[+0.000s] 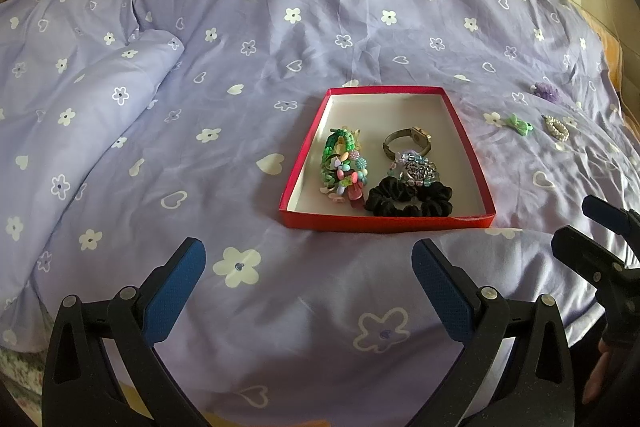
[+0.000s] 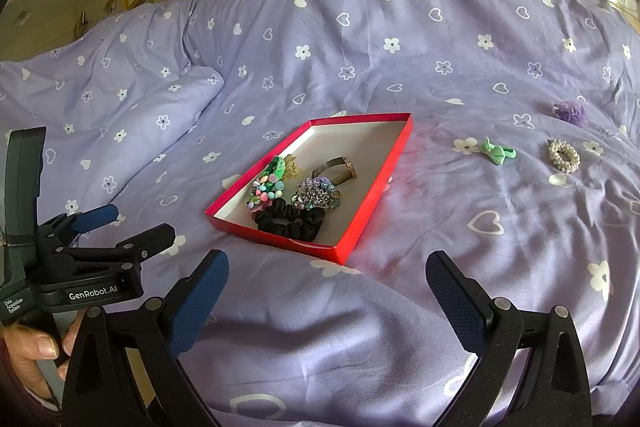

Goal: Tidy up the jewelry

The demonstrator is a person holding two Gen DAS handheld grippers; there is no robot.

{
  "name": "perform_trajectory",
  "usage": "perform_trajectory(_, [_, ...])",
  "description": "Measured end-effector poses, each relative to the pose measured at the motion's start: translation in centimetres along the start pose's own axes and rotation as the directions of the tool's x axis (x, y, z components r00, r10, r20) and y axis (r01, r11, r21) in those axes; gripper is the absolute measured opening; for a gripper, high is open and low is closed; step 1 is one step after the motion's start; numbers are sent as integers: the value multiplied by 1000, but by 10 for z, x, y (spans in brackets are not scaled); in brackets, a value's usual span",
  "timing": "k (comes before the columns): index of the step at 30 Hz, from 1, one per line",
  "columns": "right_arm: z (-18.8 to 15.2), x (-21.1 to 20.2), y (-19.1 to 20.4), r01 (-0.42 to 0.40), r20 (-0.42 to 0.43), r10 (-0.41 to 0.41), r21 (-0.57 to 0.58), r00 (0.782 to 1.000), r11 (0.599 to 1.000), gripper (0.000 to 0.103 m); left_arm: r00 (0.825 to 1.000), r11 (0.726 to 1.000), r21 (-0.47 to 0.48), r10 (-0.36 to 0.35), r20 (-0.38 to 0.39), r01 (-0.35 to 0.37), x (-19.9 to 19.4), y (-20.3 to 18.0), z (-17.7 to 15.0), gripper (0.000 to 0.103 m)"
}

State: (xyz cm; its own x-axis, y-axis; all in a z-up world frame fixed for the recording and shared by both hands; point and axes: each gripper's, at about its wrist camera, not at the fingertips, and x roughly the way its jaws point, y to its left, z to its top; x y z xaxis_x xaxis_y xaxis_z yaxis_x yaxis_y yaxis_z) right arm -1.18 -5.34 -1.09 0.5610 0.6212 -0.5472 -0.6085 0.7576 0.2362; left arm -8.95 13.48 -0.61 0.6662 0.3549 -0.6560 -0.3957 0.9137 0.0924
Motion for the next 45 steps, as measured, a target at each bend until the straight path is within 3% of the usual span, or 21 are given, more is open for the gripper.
perform_trajectory(45, [4,-1,6,-8,4,8,-4,1000,1000,100,1000,1000,9,-6,-5,6,3,-3,0,103])
